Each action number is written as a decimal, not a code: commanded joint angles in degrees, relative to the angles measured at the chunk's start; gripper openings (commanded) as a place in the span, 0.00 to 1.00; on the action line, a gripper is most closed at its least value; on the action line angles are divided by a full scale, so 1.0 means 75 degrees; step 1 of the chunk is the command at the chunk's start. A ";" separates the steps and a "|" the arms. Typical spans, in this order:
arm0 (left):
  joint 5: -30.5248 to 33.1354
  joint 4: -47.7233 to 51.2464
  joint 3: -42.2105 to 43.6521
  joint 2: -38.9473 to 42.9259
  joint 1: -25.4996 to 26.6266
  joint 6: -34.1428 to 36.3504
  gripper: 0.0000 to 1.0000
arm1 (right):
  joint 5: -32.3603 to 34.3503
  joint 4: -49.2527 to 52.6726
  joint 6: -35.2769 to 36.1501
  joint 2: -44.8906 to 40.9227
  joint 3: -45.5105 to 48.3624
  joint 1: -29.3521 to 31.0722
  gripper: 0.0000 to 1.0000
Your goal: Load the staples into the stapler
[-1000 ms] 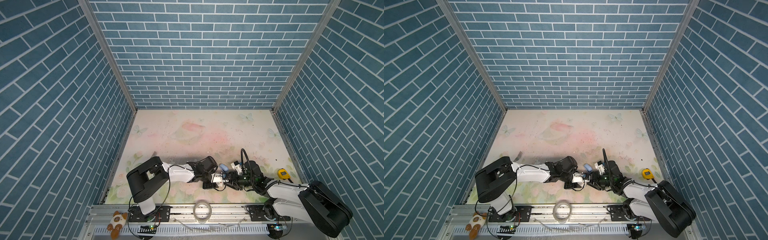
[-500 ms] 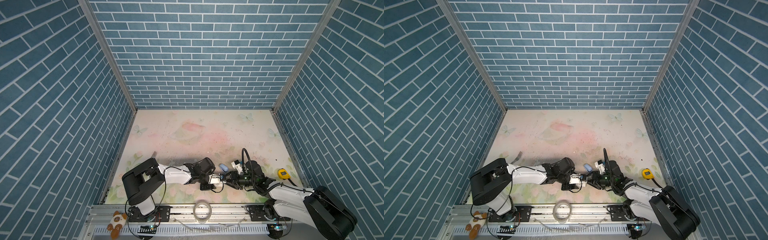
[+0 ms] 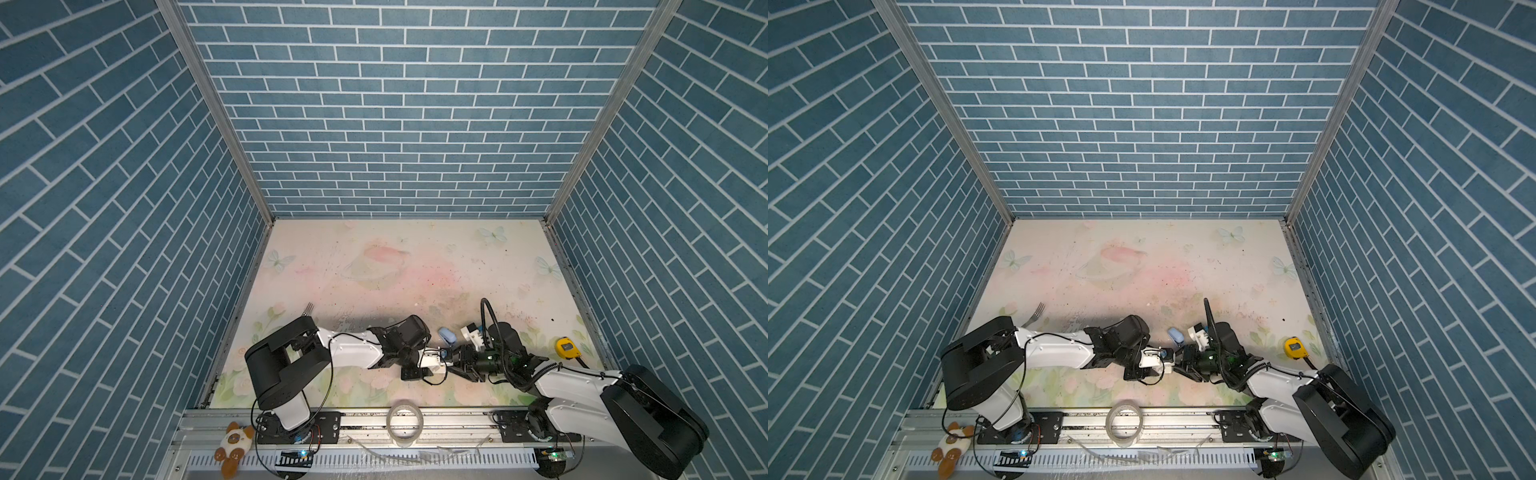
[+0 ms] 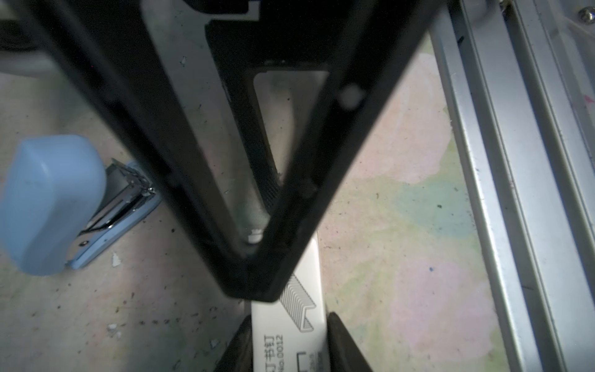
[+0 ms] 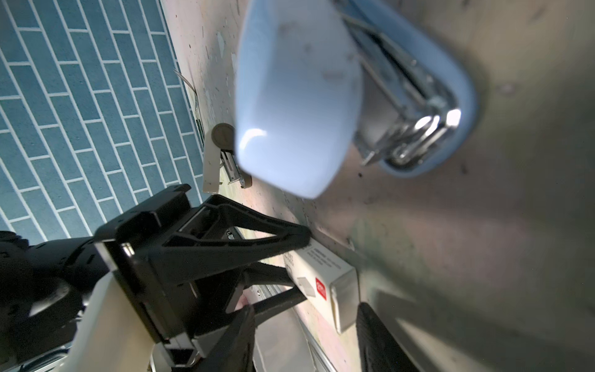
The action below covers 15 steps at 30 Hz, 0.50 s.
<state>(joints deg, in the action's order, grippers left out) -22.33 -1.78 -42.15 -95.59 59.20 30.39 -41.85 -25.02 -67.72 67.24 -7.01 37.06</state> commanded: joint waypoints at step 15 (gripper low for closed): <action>0.0045 0.0237 0.0089 -0.0389 -0.0053 0.0019 0.36 | -0.0049 -0.0502 -0.0112 0.0312 -0.0273 0.0233 0.51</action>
<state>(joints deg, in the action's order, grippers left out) -22.81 -2.55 -42.15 -96.12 59.13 30.39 -41.80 -26.79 -67.72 68.97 -7.66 38.22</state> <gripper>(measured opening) 0.365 0.513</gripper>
